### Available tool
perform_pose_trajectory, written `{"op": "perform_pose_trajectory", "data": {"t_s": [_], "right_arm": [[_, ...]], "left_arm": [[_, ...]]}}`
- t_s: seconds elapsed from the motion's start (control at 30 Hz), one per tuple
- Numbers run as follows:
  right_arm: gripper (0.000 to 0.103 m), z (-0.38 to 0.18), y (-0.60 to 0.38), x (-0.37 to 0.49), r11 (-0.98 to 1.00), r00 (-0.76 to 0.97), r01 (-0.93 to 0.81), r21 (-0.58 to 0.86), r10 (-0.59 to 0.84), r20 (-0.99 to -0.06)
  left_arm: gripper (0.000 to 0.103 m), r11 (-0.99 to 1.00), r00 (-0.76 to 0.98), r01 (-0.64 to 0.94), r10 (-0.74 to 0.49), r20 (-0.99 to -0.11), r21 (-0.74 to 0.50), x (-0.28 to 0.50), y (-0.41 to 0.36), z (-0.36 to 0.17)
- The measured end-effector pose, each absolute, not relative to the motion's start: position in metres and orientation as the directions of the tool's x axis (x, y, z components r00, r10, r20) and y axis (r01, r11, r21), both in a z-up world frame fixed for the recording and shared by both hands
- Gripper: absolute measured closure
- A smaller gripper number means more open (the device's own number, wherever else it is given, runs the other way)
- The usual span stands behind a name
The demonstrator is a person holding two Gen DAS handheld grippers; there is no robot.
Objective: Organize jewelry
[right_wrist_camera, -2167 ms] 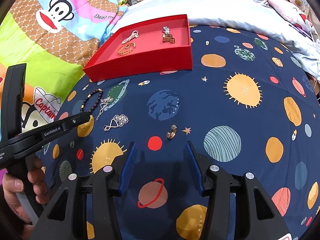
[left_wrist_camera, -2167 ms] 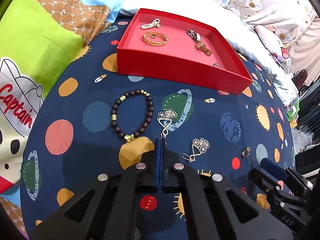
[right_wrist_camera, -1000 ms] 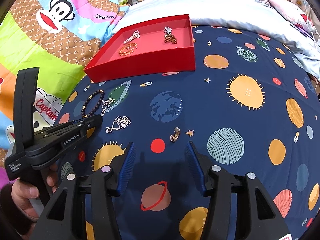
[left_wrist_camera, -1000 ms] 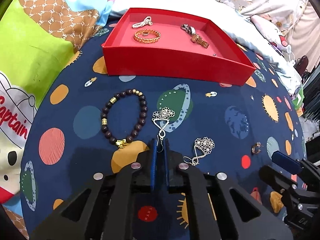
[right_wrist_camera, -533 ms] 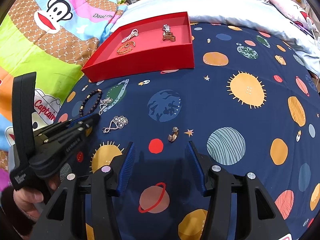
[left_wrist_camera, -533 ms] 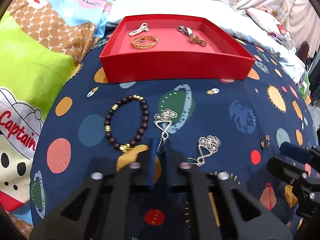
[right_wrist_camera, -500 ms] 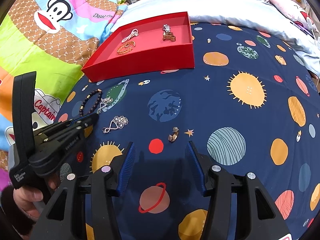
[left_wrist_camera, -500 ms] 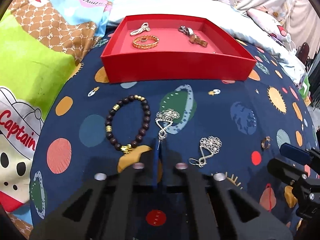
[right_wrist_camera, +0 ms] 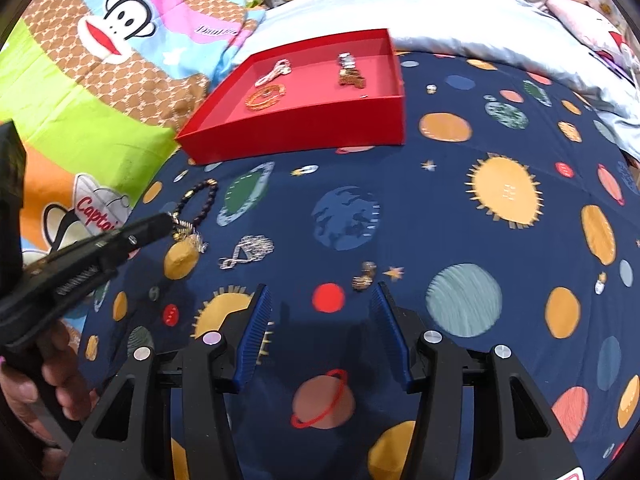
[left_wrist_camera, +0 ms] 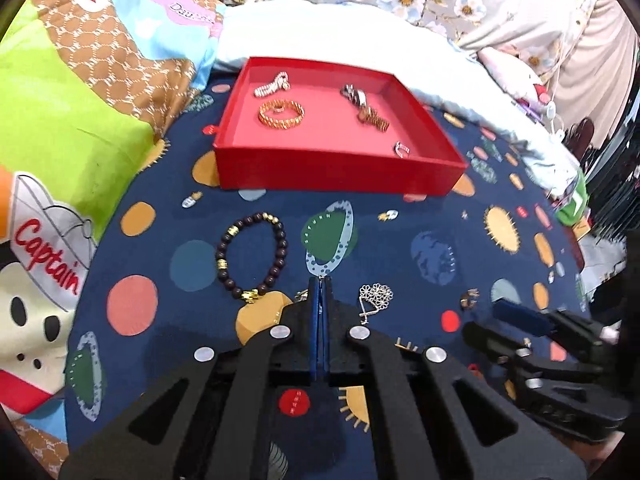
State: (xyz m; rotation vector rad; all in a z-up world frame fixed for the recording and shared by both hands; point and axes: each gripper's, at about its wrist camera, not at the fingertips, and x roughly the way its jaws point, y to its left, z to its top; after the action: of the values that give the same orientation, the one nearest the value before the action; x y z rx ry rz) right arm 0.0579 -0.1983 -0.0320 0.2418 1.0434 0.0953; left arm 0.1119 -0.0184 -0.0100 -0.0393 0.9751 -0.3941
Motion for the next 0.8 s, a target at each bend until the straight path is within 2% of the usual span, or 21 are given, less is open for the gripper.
{"op": "perform_pose_trajectory", "data": {"t_s": [0.2, 0.43, 0.6, 0.8], "right_arm": [[0.051, -0.04, -0.169, 0.07, 0.955, 0.471, -0.038, 0.294, 0.277, -0.838], [0.051, -0.044, -0.138, 0.083, 0.959, 0.456, -0.108, 0.261, 0.281, -0.844], [0.057, -0.046, -0.125, 0.094, 0.96, 0.451, -0.134, 0.244, 0.278, -0.848], [0.071, -0.057, -0.119, 0.105, 0.967, 0.447, -0.134, 0.216, 0.254, -0.858]], "left_arm": [[0.103, 0.933, 0.52, 0.291, -0.339, -0.784, -0.211, 0.105, -0.002, 0.008], [0.103, 0.941, 0.525, 0.259, -0.325, -0.787, -0.217, 0.101, 0.015, 0.009], [0.103, 0.946, 0.521, 0.235, -0.317, -0.793, -0.223, 0.1, 0.026, 0.004], [0.103, 0.949, 0.52, 0.213, -0.31, -0.796, -0.23, 0.098, 0.035, -0.001]]}}
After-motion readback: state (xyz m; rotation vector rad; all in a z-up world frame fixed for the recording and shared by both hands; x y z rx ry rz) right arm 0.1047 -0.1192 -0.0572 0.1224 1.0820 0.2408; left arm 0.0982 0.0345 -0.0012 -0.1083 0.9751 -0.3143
